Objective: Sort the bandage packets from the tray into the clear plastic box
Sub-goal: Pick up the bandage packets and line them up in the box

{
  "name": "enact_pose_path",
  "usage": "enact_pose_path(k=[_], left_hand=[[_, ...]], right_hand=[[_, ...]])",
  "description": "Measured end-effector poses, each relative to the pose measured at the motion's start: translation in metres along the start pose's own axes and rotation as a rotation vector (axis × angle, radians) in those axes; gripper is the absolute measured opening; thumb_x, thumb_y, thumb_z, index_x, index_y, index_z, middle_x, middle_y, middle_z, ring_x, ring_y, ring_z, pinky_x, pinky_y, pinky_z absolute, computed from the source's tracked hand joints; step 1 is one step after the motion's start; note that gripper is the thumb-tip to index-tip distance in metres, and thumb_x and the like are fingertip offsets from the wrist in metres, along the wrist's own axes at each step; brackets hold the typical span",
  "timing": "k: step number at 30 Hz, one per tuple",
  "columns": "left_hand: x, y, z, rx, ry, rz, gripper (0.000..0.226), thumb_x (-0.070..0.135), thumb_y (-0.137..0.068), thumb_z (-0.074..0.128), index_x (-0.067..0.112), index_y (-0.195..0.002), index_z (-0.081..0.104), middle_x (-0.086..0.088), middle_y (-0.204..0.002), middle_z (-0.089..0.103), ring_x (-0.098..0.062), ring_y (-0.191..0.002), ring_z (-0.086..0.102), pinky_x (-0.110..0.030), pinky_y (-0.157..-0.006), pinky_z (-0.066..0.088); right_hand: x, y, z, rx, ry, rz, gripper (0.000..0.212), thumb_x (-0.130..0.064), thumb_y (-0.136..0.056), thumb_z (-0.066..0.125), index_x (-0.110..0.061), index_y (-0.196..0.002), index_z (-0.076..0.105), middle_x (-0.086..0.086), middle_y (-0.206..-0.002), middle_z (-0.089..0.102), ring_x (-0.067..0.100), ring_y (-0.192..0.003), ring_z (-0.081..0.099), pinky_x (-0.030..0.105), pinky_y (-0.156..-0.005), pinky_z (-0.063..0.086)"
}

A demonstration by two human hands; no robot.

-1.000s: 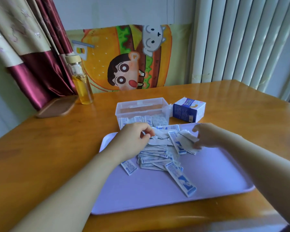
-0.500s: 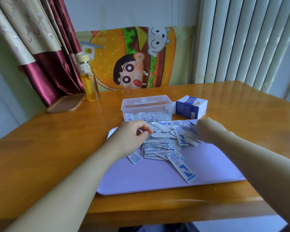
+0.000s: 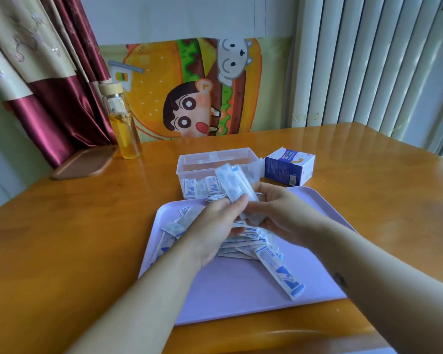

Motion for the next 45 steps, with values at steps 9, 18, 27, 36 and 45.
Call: enact_pose_path(k=[9,18,27,36,45], left_hand=[[0.006,-0.043,-0.034,0.137,0.394,0.002,0.016,0.013,-0.095,0.050,0.011,-0.096,0.066,-0.005,-0.079,0.072,-0.017,-0.074,0.065,-0.029,-0.067,0.052],[0.005,-0.059,-0.065,0.134,0.358,0.068,0.019,0.003,-0.087,0.056,0.010,-0.101,0.066,-0.011,-0.094,0.073,-0.021,-0.080,0.069,-0.033,-0.072,0.057],[-0.010,-0.054,-0.060,0.210,0.605,-0.080,0.020,-0.002,-0.094,0.044,0.009,-0.097,0.061,-0.001,-0.067,0.065,-0.009,-0.048,0.050,-0.022,-0.050,0.044],[-0.010,-0.041,-0.035,0.123,0.399,-0.158,0.013,0.014,-0.089,0.059,0.009,-0.078,0.062,0.000,-0.055,0.051,-0.009,-0.048,0.039,-0.019,-0.043,0.019],[-0.011,-0.045,-0.039,0.050,0.529,-0.187,0.022,0.021,-0.095,0.048,0.007,-0.098,0.065,-0.003,-0.061,0.054,-0.009,-0.046,0.047,-0.016,-0.040,0.022]], right_hand=[[-0.003,-0.042,0.000,0.148,0.176,-0.092,0.016,-0.016,-0.086,0.065,-0.003,-0.095,0.064,0.014,-0.084,0.067,0.020,-0.075,0.062,0.032,-0.072,0.054],[0.001,-0.066,-0.002,0.109,-0.089,-0.044,0.030,-0.013,-0.068,0.068,-0.005,-0.096,0.065,0.008,-0.085,0.072,0.016,-0.074,0.070,0.023,-0.062,0.054],[0.012,-0.059,-0.005,0.159,-0.060,-0.044,0.018,-0.003,-0.081,0.064,-0.009,-0.098,0.068,0.009,-0.097,0.072,0.015,-0.083,0.067,0.027,-0.072,0.054],[0.006,-0.054,0.013,0.200,0.472,-0.187,0.010,-0.015,-0.080,0.067,-0.011,-0.083,0.059,-0.008,-0.056,0.060,0.002,-0.049,0.052,0.019,-0.053,0.042],[0.013,-0.056,0.010,0.064,-0.014,-0.046,0.010,-0.007,-0.095,0.050,-0.005,-0.092,0.059,0.001,-0.063,0.053,0.009,-0.052,0.051,0.019,-0.053,0.046]])
Point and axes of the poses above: each hand's wrist, its own y-axis away from the middle knuckle, its own z-axis out of the palm, x = y × z, the point moved 5 cm from there along -y, towards the middle knuckle
